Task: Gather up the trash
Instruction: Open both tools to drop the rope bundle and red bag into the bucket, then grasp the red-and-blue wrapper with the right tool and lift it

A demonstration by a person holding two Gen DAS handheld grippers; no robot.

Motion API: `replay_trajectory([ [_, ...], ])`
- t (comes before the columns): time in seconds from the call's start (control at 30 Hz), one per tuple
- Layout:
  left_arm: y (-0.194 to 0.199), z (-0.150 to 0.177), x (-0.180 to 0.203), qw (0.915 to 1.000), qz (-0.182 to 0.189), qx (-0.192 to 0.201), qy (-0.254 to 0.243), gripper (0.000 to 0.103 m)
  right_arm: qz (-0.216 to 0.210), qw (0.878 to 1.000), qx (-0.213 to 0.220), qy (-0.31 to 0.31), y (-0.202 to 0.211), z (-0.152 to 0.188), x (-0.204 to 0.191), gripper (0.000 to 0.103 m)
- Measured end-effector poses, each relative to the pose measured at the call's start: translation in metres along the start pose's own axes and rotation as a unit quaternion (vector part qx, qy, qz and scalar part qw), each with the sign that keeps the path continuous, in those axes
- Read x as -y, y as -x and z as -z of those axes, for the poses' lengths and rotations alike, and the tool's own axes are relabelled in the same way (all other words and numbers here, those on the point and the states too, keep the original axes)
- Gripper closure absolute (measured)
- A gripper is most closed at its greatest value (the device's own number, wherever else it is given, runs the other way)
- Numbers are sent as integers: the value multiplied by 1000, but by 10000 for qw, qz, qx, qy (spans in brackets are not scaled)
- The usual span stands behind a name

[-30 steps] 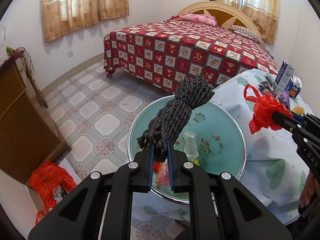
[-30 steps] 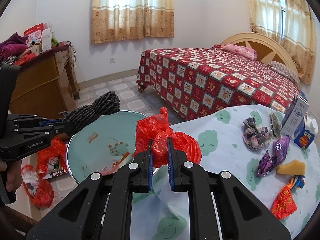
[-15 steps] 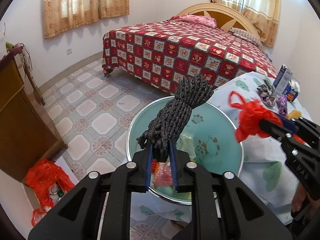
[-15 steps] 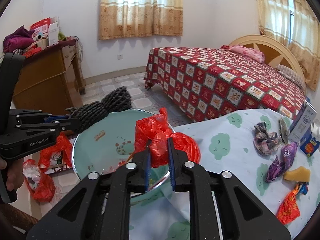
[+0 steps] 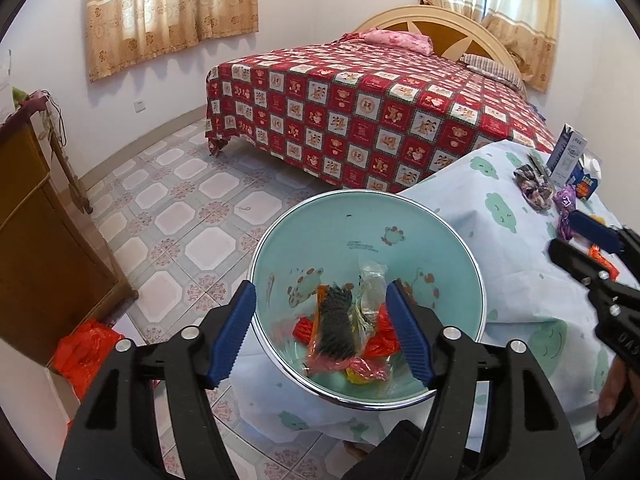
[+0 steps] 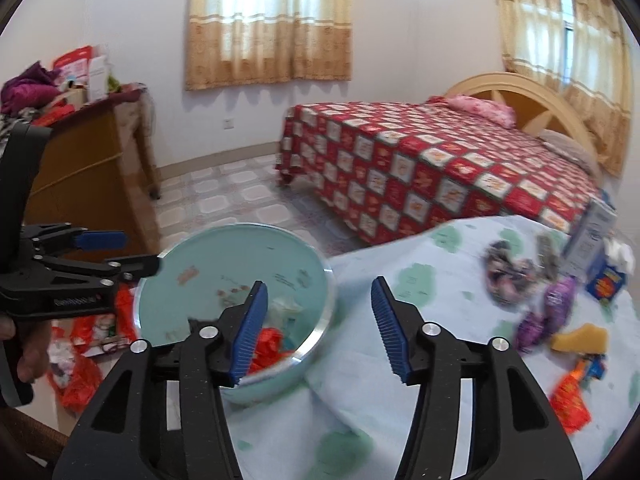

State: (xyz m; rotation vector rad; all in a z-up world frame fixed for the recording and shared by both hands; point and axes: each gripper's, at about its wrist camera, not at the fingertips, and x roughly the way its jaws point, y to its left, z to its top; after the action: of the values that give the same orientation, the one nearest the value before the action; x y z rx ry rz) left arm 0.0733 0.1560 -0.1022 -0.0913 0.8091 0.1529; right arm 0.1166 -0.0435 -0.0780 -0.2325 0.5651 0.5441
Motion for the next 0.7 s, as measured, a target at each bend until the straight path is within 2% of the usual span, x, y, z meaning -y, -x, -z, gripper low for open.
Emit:
replay_trajectory([
  [0.1,-1,2,1,10000,-28,14,-10,28,419,9990,-36,-144,15,12,22,45],
  [0.2,-4,5,4,10000,4,-50,-58,28,903,9949,-101,-437,32,27,53,44],
  [0.27,-6,9,8,9999,27,-100,-103,28,1307,9880,-137,-807,45,40,87,44],
  [0.4,-8,13,20,9996,27,-106,-252,28,1788,9726,-246,-1463,59,59,137,42],
  [0.5,-9,16,29,9993,32,-113,-343,28,1895,9639,-462,-1815,54,70,165,38],
  [0.63,-8,16,44,9987,91,-92,-500,28,1649,9595,-758,-2153,35,83,188,40],
  [0.67,-7,16,46,9985,104,-83,-539,28,1563,9585,-850,-2226,31,86,191,43],
  [0.7,-7,16,49,9982,125,-70,-577,28,1468,9572,-931,-2313,29,89,194,58],
])
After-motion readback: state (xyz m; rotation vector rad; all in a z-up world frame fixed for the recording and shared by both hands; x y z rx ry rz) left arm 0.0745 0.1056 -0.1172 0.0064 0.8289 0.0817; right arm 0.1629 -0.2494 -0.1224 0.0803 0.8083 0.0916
